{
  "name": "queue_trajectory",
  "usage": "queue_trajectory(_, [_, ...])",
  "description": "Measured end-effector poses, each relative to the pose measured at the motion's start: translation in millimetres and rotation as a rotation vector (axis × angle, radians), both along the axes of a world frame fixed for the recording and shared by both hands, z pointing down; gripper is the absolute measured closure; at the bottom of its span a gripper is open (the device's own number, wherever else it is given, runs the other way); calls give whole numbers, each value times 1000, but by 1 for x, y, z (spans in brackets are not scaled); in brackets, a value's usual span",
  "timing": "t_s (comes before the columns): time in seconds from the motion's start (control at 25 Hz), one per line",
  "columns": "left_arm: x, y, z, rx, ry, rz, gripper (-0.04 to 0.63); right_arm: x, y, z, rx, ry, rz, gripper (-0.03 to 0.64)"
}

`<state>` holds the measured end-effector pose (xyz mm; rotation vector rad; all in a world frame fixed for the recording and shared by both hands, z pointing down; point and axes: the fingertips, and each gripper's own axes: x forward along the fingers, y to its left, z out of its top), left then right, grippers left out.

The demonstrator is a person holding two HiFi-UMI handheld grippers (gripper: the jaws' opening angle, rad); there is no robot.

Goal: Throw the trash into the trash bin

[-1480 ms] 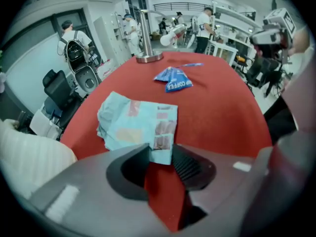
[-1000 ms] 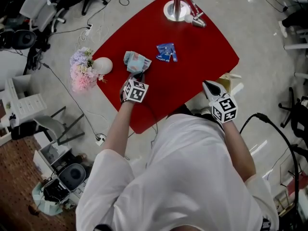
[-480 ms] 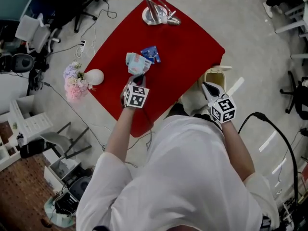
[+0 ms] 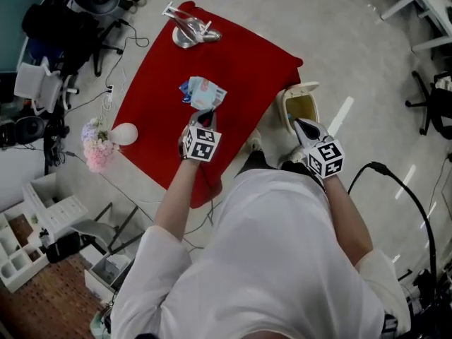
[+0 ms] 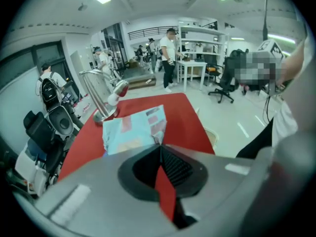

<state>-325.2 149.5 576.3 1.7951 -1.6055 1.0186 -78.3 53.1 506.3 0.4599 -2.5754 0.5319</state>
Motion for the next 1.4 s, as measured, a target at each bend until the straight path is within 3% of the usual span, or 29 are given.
queue_trajectory(0.48, [129,-59,5,-29,31,263,589,95,-18,9,-29,-3,184,617])
queue_trajectory(1.0, [269,-94,27,-129,73,543,589,200,-36,23,-73,2,370,617])
queue_trajectory(1.4, [359,-112,78,-187,129,642,589,263,-44,60,-117,34,427,617])
